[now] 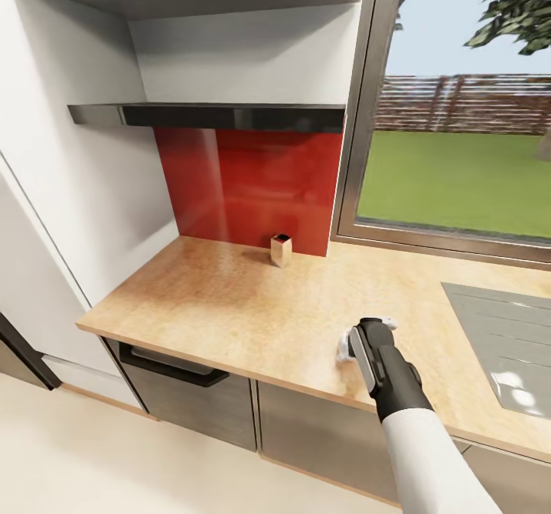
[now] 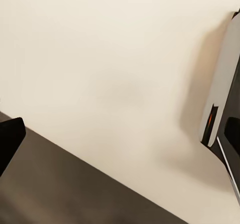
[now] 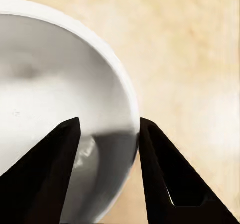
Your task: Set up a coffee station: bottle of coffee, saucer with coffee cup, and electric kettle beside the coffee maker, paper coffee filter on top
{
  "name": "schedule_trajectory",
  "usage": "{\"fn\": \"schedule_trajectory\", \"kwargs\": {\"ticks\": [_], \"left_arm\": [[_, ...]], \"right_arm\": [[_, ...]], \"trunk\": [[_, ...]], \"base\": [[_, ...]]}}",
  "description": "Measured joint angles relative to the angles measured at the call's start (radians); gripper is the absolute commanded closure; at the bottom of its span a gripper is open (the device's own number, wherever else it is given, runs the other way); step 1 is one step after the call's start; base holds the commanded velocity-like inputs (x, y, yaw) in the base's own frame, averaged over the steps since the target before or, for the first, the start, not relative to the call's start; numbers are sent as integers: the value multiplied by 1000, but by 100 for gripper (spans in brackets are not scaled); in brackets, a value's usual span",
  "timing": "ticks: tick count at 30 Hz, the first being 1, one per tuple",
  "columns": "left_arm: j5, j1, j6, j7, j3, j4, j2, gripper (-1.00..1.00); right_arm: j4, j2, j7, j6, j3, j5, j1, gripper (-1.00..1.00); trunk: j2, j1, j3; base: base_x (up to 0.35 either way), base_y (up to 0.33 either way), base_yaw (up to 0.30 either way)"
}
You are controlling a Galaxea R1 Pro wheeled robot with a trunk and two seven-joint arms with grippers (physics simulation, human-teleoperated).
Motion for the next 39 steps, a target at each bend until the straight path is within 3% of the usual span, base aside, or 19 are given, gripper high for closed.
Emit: {"fn": "schedule_trajectory", "kwargs": {"ticks": [1, 5, 8, 16, 39], "left_arm": [[0, 0, 0, 2, 0, 0, 0, -100], [-1, 0, -6, 8, 3, 0, -3, -100], [-1, -1, -15, 9, 4, 0, -4, -100], [7, 0, -17, 2, 6, 1, -5, -100], [9, -1, -18, 1, 6, 0, -8, -100]], "right_arm": [[-5, 1, -1, 4, 0, 14, 0, 100], [-7, 2, 1, -2, 0, -7, 0, 100], [-23, 3, 6, -9, 0, -44, 1, 100], [-128, 8, 3, -7, 1, -39, 1, 100], [-153, 10, 2, -7, 1, -41, 1, 100]], "trunk": [[0, 0, 0], [0, 0, 0], [0, 0, 0], [0, 0, 0], [1, 0, 0]], "base": [[0, 0, 0], [0, 0, 0], [0, 0, 0], [0, 0, 0], [0, 0, 0]]}}
